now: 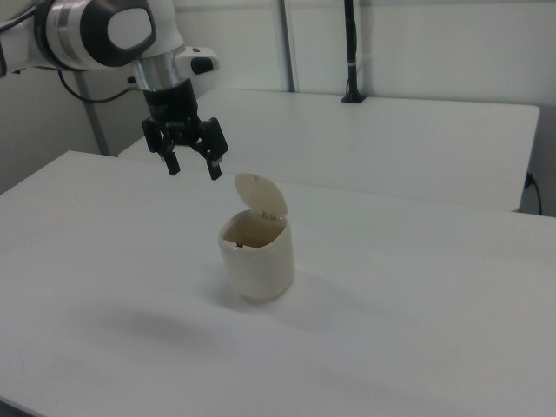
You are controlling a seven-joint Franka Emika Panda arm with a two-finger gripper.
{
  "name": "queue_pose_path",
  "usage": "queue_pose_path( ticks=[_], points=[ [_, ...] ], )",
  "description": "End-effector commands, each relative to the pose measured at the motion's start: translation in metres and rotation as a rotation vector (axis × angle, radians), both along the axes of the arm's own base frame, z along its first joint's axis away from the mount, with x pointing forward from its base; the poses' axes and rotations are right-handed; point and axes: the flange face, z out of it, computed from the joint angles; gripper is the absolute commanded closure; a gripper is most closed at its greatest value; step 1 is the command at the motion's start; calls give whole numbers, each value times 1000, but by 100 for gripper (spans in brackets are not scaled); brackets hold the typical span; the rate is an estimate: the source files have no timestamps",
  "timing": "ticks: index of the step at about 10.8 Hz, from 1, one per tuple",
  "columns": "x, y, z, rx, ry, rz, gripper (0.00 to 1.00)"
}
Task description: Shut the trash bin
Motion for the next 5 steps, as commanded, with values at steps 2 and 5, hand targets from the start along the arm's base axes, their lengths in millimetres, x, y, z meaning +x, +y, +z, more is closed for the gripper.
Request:
queue_pose_path(
  ticks=[2, 5],
  points=[
    [0, 6, -2, -6, -9, -2, 0],
    [-1, 6, -2, -6, -4, -1, 0]
  ],
)
